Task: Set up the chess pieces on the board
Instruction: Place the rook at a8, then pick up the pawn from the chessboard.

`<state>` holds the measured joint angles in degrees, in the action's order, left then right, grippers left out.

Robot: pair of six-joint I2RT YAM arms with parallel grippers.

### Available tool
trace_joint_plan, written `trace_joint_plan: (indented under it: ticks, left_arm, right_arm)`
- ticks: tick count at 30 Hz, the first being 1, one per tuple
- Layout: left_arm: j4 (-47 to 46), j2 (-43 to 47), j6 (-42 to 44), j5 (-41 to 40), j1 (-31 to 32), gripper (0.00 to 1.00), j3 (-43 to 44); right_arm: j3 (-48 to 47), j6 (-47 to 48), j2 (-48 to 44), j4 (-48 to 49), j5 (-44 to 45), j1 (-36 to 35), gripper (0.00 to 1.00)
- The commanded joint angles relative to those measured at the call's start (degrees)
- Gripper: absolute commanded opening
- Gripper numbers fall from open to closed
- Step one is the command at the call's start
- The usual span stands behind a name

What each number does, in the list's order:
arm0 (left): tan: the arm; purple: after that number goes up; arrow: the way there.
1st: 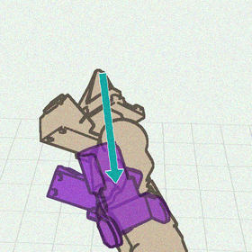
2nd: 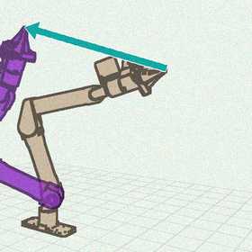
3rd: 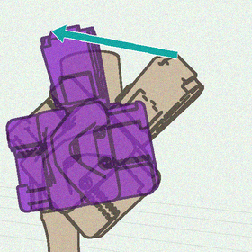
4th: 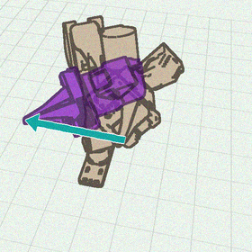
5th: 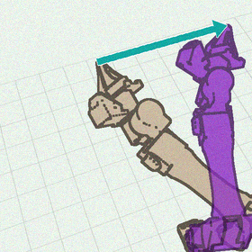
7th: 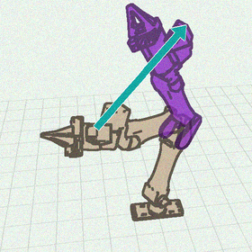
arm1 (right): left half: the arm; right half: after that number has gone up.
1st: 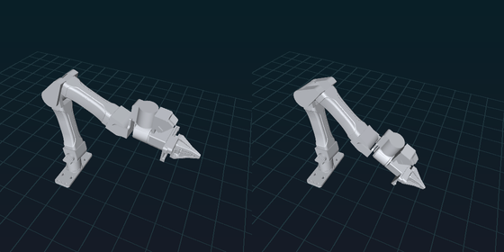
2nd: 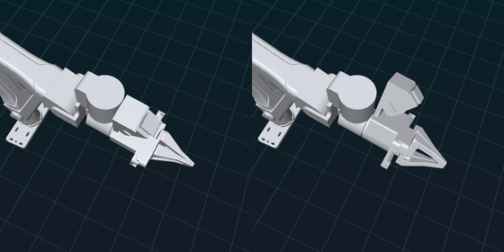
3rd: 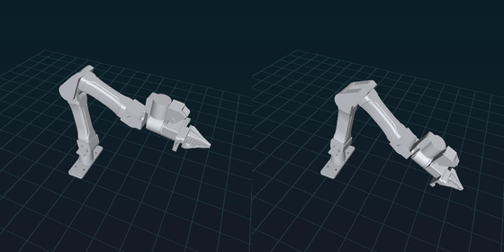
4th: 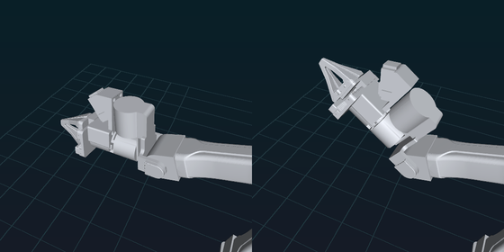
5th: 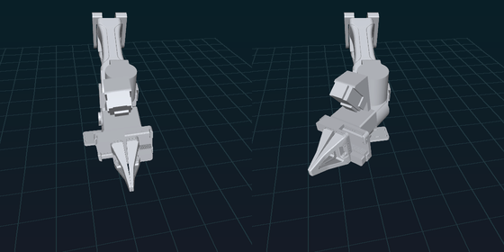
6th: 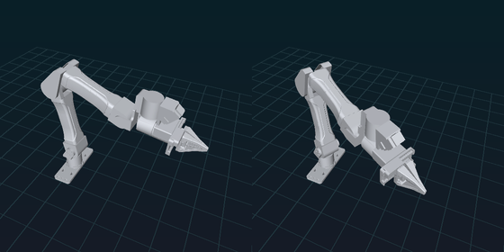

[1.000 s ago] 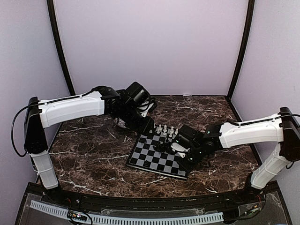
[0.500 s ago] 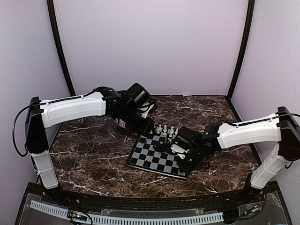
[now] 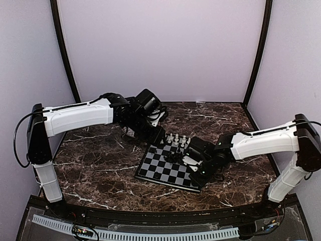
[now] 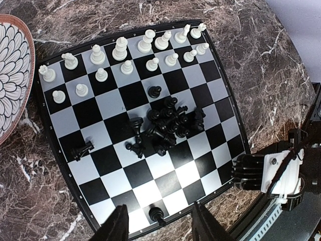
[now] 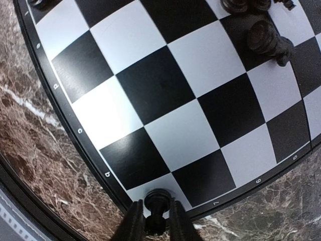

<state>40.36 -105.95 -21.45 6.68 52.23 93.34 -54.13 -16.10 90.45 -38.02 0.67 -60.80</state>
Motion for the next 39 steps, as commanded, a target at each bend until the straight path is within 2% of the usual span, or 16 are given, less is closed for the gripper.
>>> trace_joint_plan:
  ticks: [1,6,13,19,25,39]
  left_arm:
    - [1.06,1.1,-0.59,0.32,-0.2,0.45,-0.37]
    - [1.05,1.44,-0.42,-0.5,-0.27,0.45,0.22]
    - [0.61,1.3,-0.08,-0.96,-0.26,0.44,1.12]
    - [1.75,1.15,-0.58,-1.99,-0.53,0.39,0.91]
    - [2.55,-0.18,-2.31,-2.7,-2.73,0.44,-0.52]
    - [2.96,1.71,-3.2,-2.0,-3.06,0.44,-2.47]
  right_arm:
    - [-0.73,-0.16,-2.38,-1.95,-0.4,-0.55,0.28]
    - [-6.62,2.11,-5.01,-5.08,1.92,0.11,0.35]
    - [-11.62,3.26,-4.01,-1.55,0.6,5.91,0.3]
    - [-17.13,3.85,1.94,-0.31,1.74,10.23,0.25]
    - [-20.38,2.91,6.62,2.46,1.73,12.54,0.23]
    - [-30.44,2.71,19.01,0.16,5.06,13.67,0.2]
